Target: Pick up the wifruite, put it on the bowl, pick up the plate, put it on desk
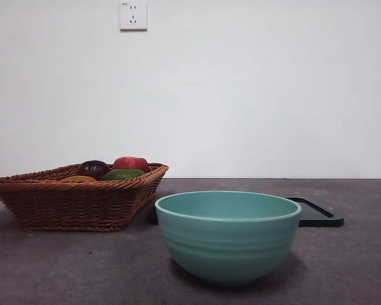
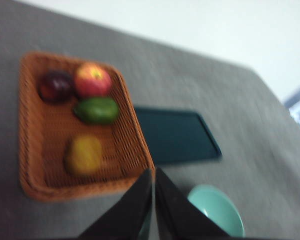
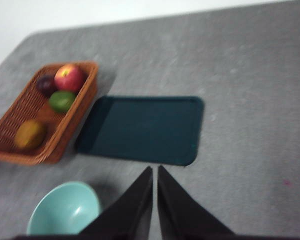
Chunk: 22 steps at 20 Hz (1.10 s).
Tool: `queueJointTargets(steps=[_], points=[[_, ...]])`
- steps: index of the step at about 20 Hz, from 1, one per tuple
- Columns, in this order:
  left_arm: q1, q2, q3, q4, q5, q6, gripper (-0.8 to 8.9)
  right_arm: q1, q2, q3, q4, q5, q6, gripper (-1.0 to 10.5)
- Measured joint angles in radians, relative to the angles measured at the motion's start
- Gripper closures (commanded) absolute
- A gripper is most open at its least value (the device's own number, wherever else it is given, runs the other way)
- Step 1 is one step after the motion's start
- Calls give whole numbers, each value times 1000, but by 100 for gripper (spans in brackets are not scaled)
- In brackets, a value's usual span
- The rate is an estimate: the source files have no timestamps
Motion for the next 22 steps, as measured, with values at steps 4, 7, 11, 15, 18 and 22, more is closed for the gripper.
queueJointTargets(steps=[4,7,11,15,18,22], points=[[-59,79,82,-153,23,105,804,57,68,64,-80,-35,-48,942],[-130,119,108,-238,24,171,804,127,114,90,-166,-40,-85,942],[-195,134,108,-277,25,204,804,213,145,90,-267,-41,-127,942],[-208,134,108,-287,25,212,794,251,146,90,-277,-41,-151,941],[-208,134,108,-286,25,211,572,255,147,90,-277,-40,-154,826],[-208,134,108,-286,24,211,340,255,147,90,-272,-33,-155,538]])
